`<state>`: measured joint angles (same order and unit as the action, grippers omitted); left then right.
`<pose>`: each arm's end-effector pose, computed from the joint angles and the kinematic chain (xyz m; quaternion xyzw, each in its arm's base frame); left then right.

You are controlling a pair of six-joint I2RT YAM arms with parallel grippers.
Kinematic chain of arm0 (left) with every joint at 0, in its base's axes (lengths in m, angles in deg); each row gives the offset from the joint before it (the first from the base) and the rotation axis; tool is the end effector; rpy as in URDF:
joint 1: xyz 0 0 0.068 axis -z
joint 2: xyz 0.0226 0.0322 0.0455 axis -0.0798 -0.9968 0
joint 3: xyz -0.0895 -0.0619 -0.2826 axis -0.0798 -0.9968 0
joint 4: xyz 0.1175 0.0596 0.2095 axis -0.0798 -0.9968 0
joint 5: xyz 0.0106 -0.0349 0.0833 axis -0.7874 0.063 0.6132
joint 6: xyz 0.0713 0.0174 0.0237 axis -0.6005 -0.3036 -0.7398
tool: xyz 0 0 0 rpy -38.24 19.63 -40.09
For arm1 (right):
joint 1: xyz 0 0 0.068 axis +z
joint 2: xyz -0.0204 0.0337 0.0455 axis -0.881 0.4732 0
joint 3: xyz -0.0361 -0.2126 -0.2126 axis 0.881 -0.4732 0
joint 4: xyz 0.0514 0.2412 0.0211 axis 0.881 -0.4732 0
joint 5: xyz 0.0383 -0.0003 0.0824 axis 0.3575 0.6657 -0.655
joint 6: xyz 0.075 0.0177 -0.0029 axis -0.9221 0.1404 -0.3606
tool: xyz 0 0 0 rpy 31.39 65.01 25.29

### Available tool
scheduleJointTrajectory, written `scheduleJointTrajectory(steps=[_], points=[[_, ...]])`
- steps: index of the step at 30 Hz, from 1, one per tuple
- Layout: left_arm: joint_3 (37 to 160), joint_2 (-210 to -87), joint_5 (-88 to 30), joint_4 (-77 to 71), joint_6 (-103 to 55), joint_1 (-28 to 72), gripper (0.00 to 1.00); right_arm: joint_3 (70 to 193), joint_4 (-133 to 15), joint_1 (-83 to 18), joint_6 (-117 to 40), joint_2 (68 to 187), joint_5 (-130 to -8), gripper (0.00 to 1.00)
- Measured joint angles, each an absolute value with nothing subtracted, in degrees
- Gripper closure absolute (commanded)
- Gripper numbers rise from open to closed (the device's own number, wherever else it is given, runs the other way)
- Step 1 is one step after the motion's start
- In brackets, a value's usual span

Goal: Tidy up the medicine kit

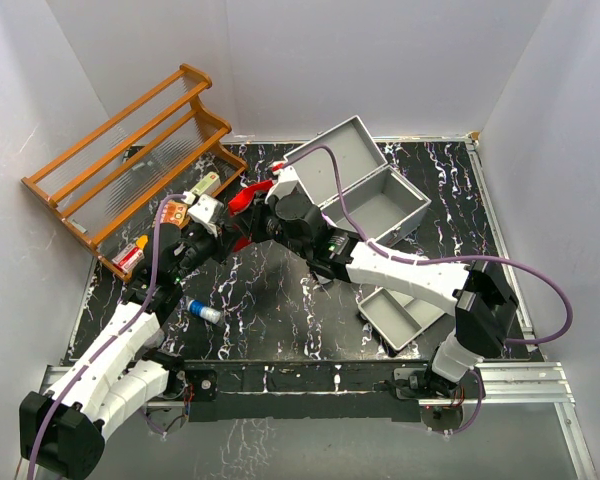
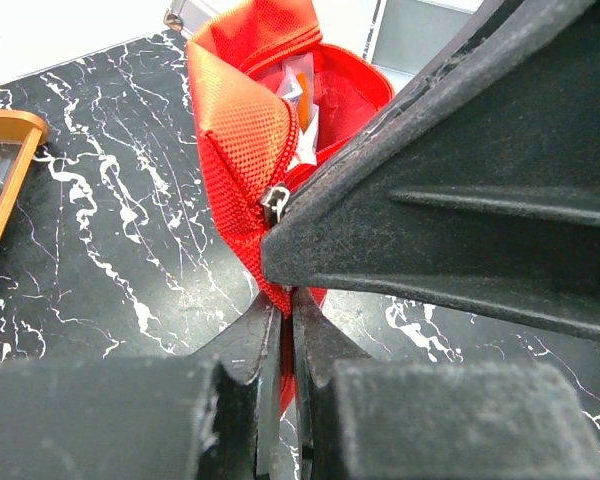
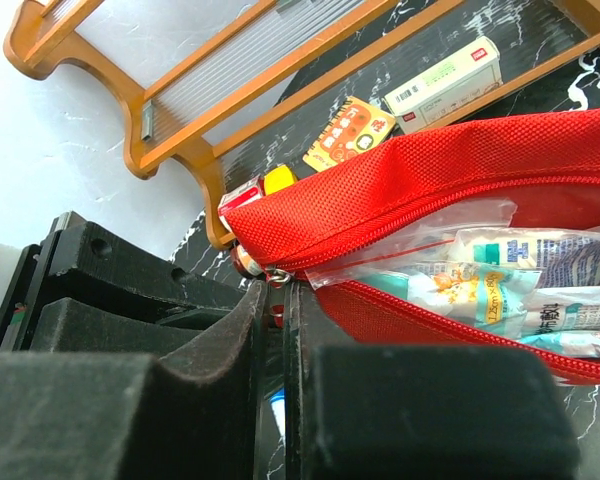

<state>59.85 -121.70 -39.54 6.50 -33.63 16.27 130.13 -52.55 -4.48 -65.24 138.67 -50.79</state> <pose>0.1768 -0.0903 0.3260 0.2286 0.6884 -0.2525 0.6404 0.2296 0.3349 0.3650 -0.1020 0.7693 0.3951 0.4916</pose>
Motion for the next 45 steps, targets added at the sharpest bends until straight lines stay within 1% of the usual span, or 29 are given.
scheduleJointTrajectory(steps=[19, 24, 29, 33, 34, 38, 40, 42, 45], points=[[59.85, -121.66, -37.01, 3.46, -33.83, 16.29, 1.0, 130.13, -58.17, -3.85, -66.0, 138.49, -43.32, 1.0], [59.85, -121.66, -36.92, 3.46, -33.85, 16.29, 1.0, 130.13, -58.98, -3.85, -63.93, 138.16, -43.56, 0.9], [59.85, -121.66, -37.14, 3.46, -33.9, 16.29, 1.0, 130.13, -59.0, -3.91, -60.65, 137.79, -45.4, 0.91], [59.85, -121.66, -37.99, 3.46, -34.12, 16.29, 1.0, 130.13, -58.98, -4.02, -58.75, 137.77, -46.47, 0.77], [59.85, -121.66, -38.17, 3.48, -34.2, 16.29, 1.0, 130.13, -59.0, -4.02, -58.27, 137.77, -46.58, 0.75], [59.85, -121.64, -39.02, 3.5, -34.36, 16.29, 1.0, 130.13, -59.17, -4.07, -57.11, 137.77, -46.95, 0.73], [59.85, -121.64, -39.37, 3.52, -34.49, 16.29, 1.0, 130.13, -59.35, -4.11, -56.91, 137.77, -47.21, 0.74], [59.85, -121.64, -39.68, 3.52, -34.55, 16.29, 1.0, 130.13, -59.59, -4.11, -56.74, 137.79, -47.54, 0.76], [59.85, -121.64, -40.11, 3.52, -34.71, 16.29, 1.0, 130.15, -59.81, -4.13, -56.21, 137.86, -47.78, 0.85]])
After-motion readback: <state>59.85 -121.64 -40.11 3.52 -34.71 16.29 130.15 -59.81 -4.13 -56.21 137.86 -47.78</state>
